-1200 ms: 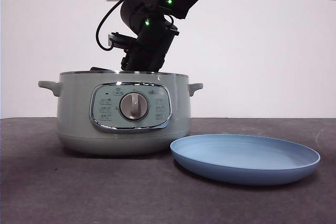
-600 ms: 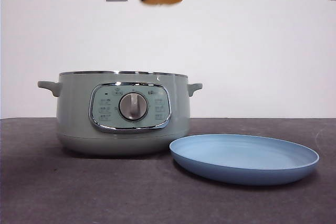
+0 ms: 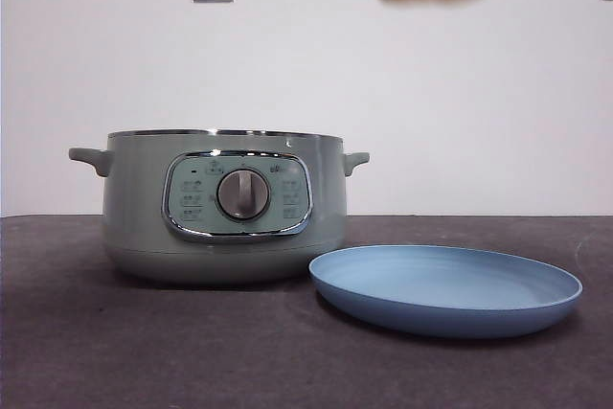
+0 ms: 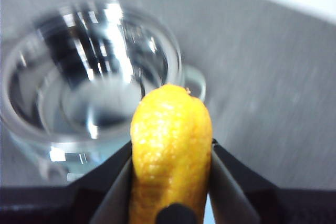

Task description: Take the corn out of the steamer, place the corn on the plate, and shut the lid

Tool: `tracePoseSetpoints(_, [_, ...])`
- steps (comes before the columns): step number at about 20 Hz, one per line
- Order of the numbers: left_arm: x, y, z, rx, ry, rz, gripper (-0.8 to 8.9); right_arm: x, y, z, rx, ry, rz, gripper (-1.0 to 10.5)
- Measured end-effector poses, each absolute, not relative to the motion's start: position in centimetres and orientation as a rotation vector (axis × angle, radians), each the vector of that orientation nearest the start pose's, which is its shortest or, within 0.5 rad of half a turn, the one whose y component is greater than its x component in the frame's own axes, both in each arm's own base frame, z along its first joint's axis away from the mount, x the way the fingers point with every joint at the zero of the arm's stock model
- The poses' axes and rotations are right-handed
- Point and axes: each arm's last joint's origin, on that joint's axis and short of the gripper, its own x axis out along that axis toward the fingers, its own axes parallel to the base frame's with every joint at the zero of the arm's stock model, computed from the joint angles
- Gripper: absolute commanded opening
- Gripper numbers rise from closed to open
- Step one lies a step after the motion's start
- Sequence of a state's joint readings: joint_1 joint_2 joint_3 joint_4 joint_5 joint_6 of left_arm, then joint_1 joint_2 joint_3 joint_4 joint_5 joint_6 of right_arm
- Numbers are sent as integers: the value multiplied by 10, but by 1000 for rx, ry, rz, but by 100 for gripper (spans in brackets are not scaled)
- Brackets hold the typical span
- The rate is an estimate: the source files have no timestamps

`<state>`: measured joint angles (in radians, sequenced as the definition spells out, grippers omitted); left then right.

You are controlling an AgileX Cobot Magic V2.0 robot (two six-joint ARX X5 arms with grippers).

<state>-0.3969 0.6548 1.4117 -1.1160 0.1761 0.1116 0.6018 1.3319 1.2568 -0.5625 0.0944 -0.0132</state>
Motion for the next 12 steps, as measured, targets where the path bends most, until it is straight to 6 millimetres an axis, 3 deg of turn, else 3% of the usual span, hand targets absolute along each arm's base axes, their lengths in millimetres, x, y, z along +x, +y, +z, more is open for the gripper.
tracePoseSetpoints(8, [52,-28,441,153,390,-590,-8,238,150,227,-162,713,520,-17])
tracePoseSetpoints(12, [58,-30,440,155,405,-591,-8,251,151,188,-141,763,487,-17])
